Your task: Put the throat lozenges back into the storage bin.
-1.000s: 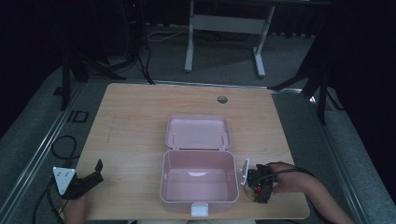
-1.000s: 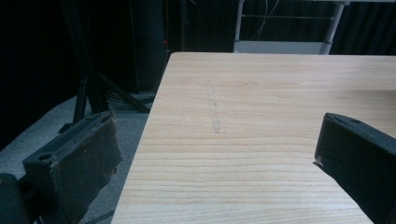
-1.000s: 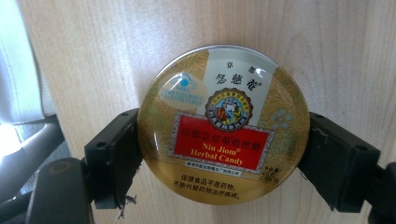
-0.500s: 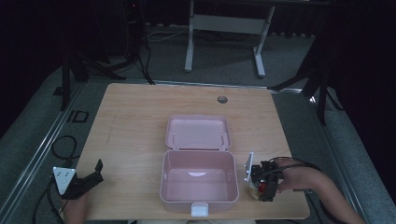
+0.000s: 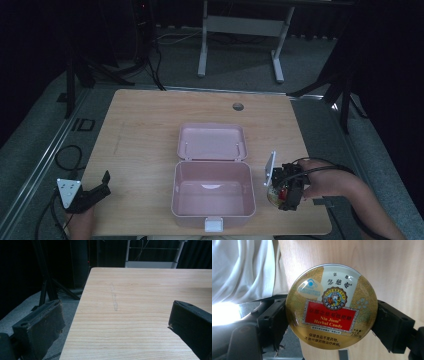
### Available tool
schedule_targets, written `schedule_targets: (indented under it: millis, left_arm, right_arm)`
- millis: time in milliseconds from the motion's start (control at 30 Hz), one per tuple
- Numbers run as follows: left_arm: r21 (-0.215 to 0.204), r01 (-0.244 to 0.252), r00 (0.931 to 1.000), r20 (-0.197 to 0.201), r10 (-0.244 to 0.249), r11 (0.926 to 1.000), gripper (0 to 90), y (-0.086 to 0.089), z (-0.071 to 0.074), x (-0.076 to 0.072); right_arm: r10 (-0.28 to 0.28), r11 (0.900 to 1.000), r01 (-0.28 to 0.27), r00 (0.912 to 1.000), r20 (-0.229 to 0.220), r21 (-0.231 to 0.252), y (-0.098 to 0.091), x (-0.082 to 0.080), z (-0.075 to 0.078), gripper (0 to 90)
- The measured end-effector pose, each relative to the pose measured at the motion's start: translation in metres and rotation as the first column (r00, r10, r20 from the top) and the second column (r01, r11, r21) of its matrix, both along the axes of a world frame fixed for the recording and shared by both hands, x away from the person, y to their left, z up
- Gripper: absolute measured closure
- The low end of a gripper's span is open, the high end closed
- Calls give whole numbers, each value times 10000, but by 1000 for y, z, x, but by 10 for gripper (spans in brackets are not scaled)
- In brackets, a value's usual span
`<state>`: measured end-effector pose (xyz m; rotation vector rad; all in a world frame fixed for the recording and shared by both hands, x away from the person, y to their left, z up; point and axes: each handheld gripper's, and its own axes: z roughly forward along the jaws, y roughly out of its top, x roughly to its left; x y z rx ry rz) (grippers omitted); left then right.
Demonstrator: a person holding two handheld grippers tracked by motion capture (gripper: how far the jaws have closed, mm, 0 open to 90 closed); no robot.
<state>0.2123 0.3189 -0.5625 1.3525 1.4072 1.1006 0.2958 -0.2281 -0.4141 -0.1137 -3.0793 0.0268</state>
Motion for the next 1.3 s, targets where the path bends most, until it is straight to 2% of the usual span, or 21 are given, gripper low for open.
schedule_targets:
  millis: [133, 200, 367, 533, 600, 667, 833, 1100, 1300]
  left_arm:
    - [-8, 3, 10000, 2, -3, 10000, 4, 0, 0, 0]
    - [-10, 11, 10000, 6, -11, 10000, 3, 0, 0, 0]
    - [-21, 11, 10000, 8, -11, 10000, 4, 0, 0, 0]
    - [-5, 32, 10000, -19, -32, 10000, 4, 0, 0, 0]
    - [-14, 38, 10000, -32, -38, 10000, 4, 0, 0, 0]
    - [-40, 31, 10000, -16, -31, 10000, 3, 1, 0, 0]
    - [-56, 43, 10000, 5, -43, 10000, 3, 1, 0, 0]
    - [-84, 63, 10000, 19, -63, 9999, 3, 1, 0, 0]
    - [-82, 78, 10000, 3, -78, 9999, 4, 1, 0, 0]
  right_arm:
    - [84, 9998, -85, 9999, 72, 169, 5, -3, 13, 197]
    - [188, 9994, -190, 9998, 70, 291, 13, -6, 25, 197]
    - [474, 9975, -483, 9987, 177, 523, 25, -9, 37, 197]
    - [714, 9961, -721, 9973, 152, 512, 38, -11, 42, 197]
    - [1049, 9928, -1056, 9944, 160, 557, 52, -13, 42, 197]
    - [1152, 9914, -1156, 9933, 96, 611, 57, -14, 42, 197]
    - [1666, 9840, -1676, 9858, 216, 611, 85, -16, 40, 197]
    - [1919, 9784, -1932, 9811, 250, 737, 108, -13, 33, 197]
    - [1913, 9799, -1921, 9813, 209, 533, 118, -9, 20, 197]
